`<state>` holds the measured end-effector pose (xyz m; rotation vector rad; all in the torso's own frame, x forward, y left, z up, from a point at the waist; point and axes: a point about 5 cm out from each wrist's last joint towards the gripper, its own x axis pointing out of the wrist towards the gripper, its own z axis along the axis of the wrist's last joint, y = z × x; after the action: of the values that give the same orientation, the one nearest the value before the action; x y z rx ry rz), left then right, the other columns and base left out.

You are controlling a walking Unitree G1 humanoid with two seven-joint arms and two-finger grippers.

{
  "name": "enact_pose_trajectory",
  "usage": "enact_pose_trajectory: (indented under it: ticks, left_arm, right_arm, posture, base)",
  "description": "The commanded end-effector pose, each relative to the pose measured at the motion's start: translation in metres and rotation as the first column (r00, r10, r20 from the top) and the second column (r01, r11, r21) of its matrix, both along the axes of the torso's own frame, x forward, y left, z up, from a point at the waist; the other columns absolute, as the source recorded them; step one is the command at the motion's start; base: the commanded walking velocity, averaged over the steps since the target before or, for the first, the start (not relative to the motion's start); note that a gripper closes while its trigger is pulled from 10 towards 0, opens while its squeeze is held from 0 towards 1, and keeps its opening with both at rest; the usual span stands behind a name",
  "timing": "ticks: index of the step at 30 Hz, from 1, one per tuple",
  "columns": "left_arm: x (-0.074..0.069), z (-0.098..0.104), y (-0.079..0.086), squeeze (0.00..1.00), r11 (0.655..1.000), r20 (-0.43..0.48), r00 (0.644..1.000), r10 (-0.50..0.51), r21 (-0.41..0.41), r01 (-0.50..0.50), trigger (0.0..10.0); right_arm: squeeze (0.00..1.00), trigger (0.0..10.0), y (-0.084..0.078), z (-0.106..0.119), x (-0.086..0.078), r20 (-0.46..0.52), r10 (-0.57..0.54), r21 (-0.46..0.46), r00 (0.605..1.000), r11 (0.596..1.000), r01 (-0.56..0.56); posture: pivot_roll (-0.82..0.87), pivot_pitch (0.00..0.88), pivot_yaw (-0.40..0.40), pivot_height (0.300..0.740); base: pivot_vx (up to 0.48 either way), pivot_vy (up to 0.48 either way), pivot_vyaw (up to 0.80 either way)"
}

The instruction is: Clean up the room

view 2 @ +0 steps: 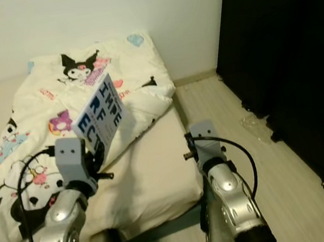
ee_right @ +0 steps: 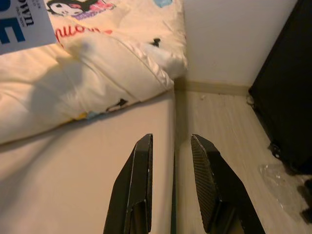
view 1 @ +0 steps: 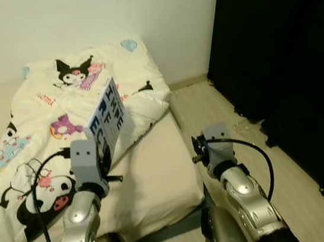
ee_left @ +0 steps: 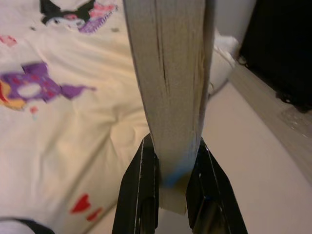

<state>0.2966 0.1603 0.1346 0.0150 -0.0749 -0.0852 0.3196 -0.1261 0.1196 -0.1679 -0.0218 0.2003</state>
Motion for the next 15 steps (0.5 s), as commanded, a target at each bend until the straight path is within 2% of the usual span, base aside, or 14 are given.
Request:
enact_pose_trajectory:
  ticks: [1,9,15]
  left_arm:
    - [-0.001,0.0053,-0.0016,0.0,1.0,0.044,0.999,0.01,0.014,-0.011,10.0]
    - [0.0031,0.0099,0.0005,0.0,0.999,0.05,0.998,0.048,-0.002,-0.048,10.0]
    - [0.0044,0.0125,-0.001,0.0,1.0,0.064,0.998,0.017,-0.005,-0.016,10.0]
  right_arm:
    - [0.0,10.0,0.0037,-0.0015,0.0009,-0.002,0.013,0.005,1.0,1.0,-0.013]
    - [0.0,10.0,0.0028,-0.0025,0.0012,-0.014,0.009,0.026,1.0,1.0,-0.009]
    - [0.0,10.0,0.0025,-0.0063,-0.003,-0.021,0.008,0.027,1.0,1.0,-0.008]
  posture:
    - [-0.05,0.087,0.012,0.62]
    - [-0.05,0.102,0.015,0.65]
    - [-0.05,0.116,0.019,0.675]
  base:
    - [0.0,0.0,0.0]
    - [0.0,0.0,0.0]
    - [0.0,0.0,0.0]
